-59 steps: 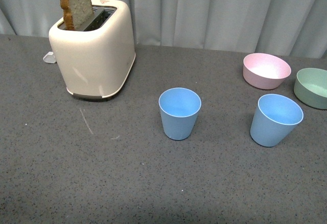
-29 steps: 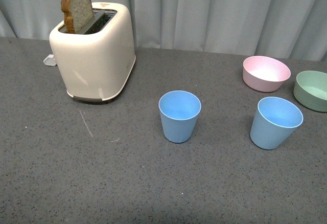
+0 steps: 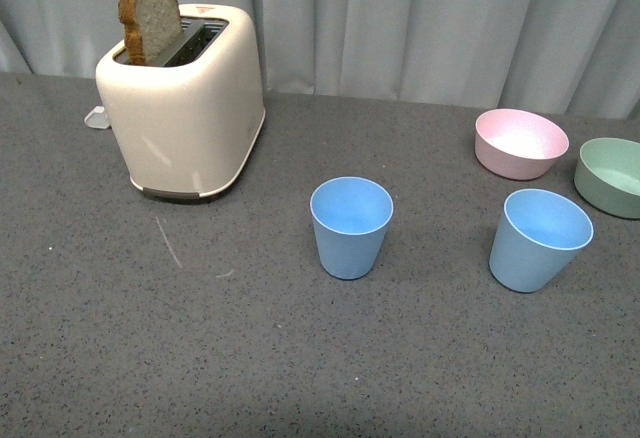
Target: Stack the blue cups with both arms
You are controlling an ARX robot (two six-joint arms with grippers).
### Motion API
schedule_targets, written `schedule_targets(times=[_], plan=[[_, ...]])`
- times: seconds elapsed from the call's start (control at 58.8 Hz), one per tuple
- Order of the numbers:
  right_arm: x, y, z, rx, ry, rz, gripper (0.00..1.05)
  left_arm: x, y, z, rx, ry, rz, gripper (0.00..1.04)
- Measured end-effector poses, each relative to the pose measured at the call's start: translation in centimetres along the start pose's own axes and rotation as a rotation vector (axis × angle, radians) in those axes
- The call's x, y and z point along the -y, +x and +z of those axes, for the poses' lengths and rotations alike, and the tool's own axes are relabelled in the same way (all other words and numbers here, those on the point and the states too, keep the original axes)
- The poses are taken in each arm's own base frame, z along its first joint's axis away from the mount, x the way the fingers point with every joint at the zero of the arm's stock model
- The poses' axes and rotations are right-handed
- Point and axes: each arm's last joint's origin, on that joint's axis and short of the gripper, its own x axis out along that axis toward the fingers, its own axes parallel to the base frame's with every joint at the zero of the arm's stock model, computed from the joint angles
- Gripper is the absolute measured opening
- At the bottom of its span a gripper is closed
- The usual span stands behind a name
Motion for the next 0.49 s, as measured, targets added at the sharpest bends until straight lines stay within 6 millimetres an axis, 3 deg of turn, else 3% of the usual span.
schedule_targets(times=[0.238,0.493], plan=[[0.00,0.00,0.00,0.000,0.000,0.000,0.95,0.01,-0.30,0.18,0.028,0.000,-0.001,0.07],[0.00,0.00,0.00,0.000,0.000,0.000,0.95,0.01,-0.31,0.19,0.029,0.000,-0.001,0.52]])
